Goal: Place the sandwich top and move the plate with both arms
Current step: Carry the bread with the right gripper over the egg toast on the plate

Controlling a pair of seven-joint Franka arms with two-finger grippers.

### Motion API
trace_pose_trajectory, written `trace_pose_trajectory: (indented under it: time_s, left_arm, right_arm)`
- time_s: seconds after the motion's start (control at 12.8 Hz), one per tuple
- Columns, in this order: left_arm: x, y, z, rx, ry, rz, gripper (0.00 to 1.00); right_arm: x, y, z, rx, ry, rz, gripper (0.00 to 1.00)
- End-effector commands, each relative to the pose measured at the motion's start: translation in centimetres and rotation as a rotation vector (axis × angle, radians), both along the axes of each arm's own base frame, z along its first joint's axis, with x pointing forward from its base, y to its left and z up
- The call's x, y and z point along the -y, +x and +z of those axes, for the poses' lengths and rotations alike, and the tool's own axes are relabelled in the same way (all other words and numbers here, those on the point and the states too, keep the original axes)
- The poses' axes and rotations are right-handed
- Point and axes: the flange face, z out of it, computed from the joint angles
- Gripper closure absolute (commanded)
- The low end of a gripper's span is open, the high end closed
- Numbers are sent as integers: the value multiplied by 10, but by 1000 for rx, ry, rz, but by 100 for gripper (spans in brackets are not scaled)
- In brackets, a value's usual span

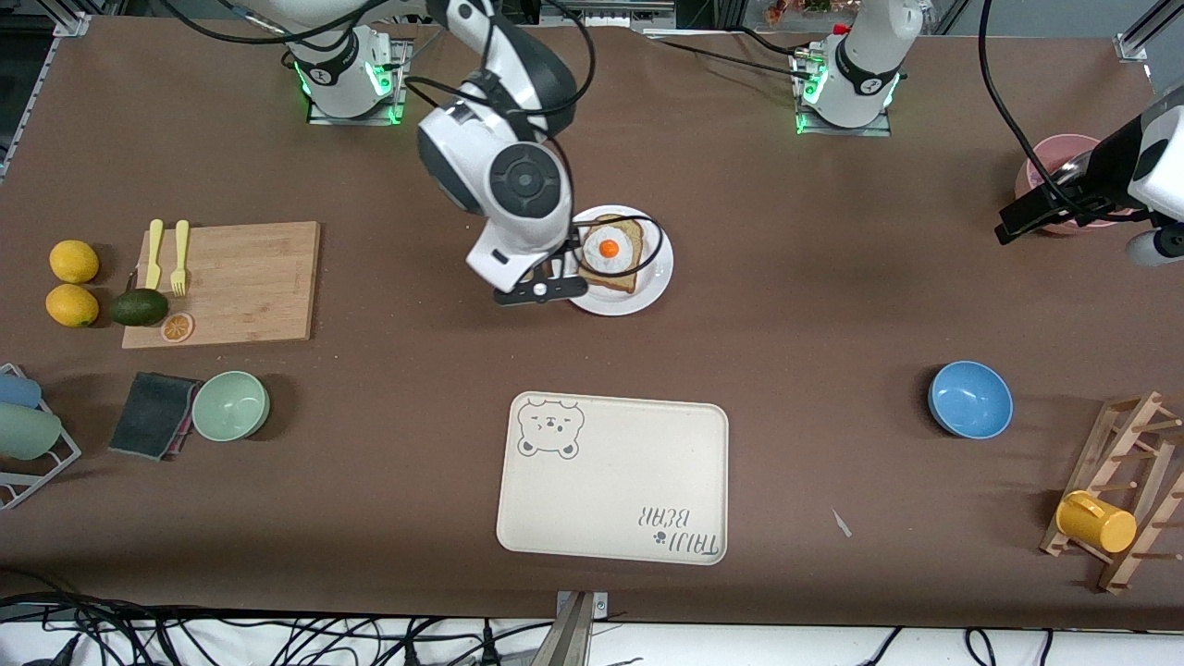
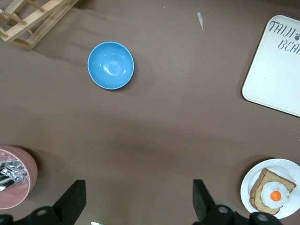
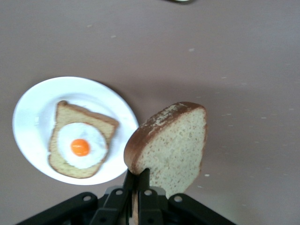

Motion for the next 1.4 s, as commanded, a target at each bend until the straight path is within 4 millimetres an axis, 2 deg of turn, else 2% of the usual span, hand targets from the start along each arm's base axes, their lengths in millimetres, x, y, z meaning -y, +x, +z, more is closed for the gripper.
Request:
trace_pose_trajectory:
  time_s: [0.0,0.16,0.31,0.47,0.62,0.78,1.25,1.33]
  left_arm:
    - [-1,-3,8,1,32,6,0]
    - [-1,-3,8,1,32,6,0]
    - [-1,-3,7,0,32,6,0]
    - [-1,-3,8,1,32,6,0]
    - [-1,-3,8,1,32,4,0]
    - [0,-4,8,0,32,3,0]
    - [-3,-3,8,1,32,9,0]
    - [1,-3,8,2,32,1,0]
  right_arm:
    - [-41,-12,-23,30,47,11,100]
    - [-53,-26,-31,25,39,36,100]
    - [-74,-44,-49,30,24,30,100]
    - [-78,-46,-69,24,19,22,100]
    - [-85,-47,-70,45,53,28,100]
    - [-97,-61,-84,37,49,43,100]
    - [-113,-65,-92,76,102,-14,99]
    - [-115,-64,-91,90,115,-14,1]
